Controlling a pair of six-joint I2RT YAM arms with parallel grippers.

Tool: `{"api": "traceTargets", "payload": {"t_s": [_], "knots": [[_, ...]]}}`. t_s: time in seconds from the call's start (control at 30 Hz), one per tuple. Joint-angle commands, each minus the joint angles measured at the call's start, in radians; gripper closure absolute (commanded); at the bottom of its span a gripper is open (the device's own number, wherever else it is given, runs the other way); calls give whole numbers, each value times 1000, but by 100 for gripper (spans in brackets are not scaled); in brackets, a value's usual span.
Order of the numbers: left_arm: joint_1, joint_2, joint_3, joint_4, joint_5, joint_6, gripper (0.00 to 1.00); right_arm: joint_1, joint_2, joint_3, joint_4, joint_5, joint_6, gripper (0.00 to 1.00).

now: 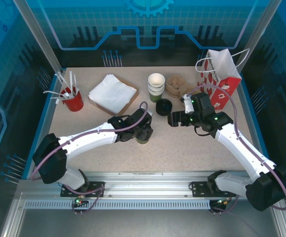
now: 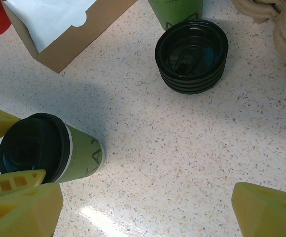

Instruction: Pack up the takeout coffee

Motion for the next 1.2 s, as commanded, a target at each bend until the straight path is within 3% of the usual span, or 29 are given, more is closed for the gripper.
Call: {"api": "traceTargets", "payload": {"t_s": [0.0, 0.2, 0.37, 1.17], "knots": [[13, 101, -81, -206, 127, -40, 43, 14, 3, -1, 2, -6, 1, 10], [0, 76, -185, -161, 107, -97, 46, 16, 4, -10, 0, 5, -2, 10], [-2, 37, -130, -146, 101, -83, 44, 22, 39, 30, -3, -6, -9, 10], [17, -17, 53, -120, 105, -48, 20, 46, 40, 23, -4, 13, -9, 10]]}}
